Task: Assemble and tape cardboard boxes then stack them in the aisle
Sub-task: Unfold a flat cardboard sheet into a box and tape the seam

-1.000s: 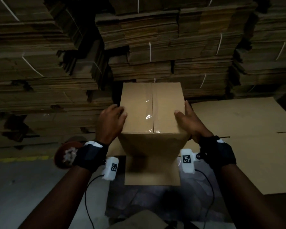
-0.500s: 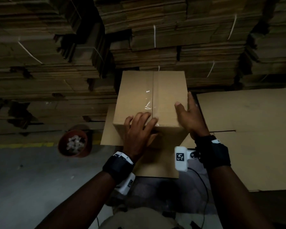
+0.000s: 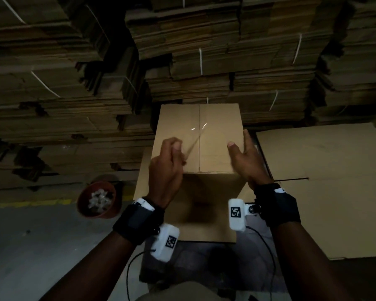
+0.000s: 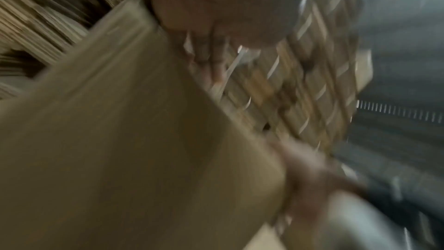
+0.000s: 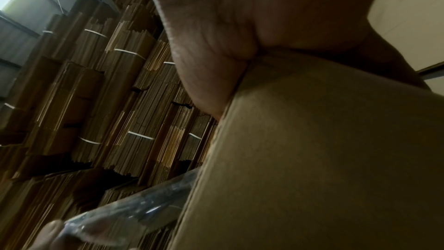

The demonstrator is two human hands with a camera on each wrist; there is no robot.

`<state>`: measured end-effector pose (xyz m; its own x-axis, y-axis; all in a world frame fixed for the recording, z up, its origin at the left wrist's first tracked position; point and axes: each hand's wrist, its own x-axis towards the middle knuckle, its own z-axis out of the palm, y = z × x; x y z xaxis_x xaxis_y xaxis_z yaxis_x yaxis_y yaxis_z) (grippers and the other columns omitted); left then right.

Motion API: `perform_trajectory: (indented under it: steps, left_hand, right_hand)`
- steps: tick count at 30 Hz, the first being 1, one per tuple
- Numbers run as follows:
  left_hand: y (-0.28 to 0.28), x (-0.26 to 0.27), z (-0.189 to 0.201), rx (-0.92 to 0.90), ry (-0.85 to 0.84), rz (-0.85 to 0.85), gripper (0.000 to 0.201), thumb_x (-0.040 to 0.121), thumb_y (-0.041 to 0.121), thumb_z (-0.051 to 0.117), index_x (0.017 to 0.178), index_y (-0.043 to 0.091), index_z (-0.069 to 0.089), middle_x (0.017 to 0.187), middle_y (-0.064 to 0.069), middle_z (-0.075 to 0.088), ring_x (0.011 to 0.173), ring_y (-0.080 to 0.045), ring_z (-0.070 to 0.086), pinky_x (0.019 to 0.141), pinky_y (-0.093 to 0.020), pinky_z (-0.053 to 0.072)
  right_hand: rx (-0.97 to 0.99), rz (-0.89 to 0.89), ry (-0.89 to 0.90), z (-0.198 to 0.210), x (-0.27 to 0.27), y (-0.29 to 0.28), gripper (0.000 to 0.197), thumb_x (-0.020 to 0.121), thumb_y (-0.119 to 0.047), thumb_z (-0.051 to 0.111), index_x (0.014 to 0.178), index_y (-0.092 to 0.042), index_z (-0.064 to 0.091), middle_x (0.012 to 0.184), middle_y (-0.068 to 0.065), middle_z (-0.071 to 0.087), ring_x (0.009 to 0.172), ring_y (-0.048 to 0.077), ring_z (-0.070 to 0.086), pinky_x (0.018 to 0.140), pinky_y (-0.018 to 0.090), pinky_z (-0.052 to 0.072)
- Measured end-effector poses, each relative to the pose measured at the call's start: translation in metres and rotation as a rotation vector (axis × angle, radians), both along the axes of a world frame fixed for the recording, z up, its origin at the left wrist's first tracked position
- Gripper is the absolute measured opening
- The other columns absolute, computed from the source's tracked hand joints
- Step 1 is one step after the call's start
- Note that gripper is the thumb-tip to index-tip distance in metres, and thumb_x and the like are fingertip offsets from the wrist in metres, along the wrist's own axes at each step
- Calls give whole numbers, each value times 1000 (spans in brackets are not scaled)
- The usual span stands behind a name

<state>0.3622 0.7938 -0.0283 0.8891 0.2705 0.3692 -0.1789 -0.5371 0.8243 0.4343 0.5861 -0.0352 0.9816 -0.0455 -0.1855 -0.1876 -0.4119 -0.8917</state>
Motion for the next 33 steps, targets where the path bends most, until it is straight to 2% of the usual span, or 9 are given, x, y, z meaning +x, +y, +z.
perform_trajectory:
  steps: [6, 8, 12, 15, 18, 23, 28, 31, 33]
  left_hand:
    - [13, 53, 37, -737, 315, -196, 38, 107, 43, 38, 121, 14, 57, 99, -11, 63, 84, -25, 55, 72, -38, 46]
    - [17, 68, 39, -635, 327, -248, 33, 105, 39, 47, 128, 17, 56, 110, -7, 63, 94, -23, 56, 84, -41, 46]
    - [20, 89, 35, 47, 364, -318, 61, 98, 49, 58, 151, 25, 40, 150, -9, 41, 129, -24, 52, 105, -43, 48]
    - [15, 88, 34, 600, 426, -418, 68, 90, 66, 59, 149, 38, 40, 138, -11, 43, 120, -29, 55, 99, -44, 50]
    - [7, 83, 38, 865, 489, -567, 63, 89, 67, 58, 143, 35, 48, 128, -8, 53, 112, -25, 56, 86, -34, 45]
    - [3, 95, 47, 775, 419, -642, 26, 97, 36, 64, 114, 18, 70, 113, -2, 69, 94, -13, 58, 77, -28, 39]
    - [6, 115, 49, 339, 309, -337, 12, 94, 16, 67, 99, 9, 73, 101, -8, 74, 84, -15, 66, 74, -30, 53]
    - [16, 130, 51, 139, 277, -314, 29, 92, 27, 71, 115, 9, 72, 114, -9, 73, 105, -21, 69, 94, -43, 56]
    - [19, 137, 52, 286, 360, -396, 54, 90, 52, 63, 129, 15, 64, 132, -8, 63, 122, -24, 58, 102, -44, 49]
  right_hand:
    - [6, 1, -5, -2, 1, 1, 72, 101, -52, 51, 160, -41, 12, 163, 1, 33, 142, 26, 42, 114, 51, 41]
    - [5, 7, -6, -2, 0, 0, 72, 101, -53, 51, 160, -42, 12, 162, 1, 36, 140, 26, 45, 113, 51, 41]
    - [8, 7, -7, -1, -2, 1, 71, 100, -55, 51, 159, -45, 11, 160, 0, 39, 134, 26, 50, 109, 53, 46]
    - [0, 11, -17, -1, -3, 2, 71, 100, -55, 50, 159, -45, 11, 161, 1, 38, 135, 26, 49, 109, 53, 44]
    - [-6, 13, -13, -1, -3, 2, 71, 101, -54, 49, 159, -44, 10, 162, 2, 37, 136, 27, 48, 109, 53, 45]
    - [-26, 9, -8, -1, -3, 2, 71, 101, -53, 49, 160, -43, 10, 162, 3, 36, 139, 29, 46, 111, 53, 43]
    - [-16, 8, -8, 0, -2, 1, 71, 102, -52, 50, 160, -41, 12, 161, 3, 37, 138, 28, 46, 110, 52, 44]
    - [11, 11, -14, 1, -3, 1, 70, 102, -51, 50, 161, -39, 13, 160, 2, 39, 138, 26, 47, 111, 50, 43]
    - [42, 16, -32, 0, -4, 1, 69, 102, -49, 51, 161, -39, 16, 157, -1, 43, 135, 22, 49, 111, 46, 44]
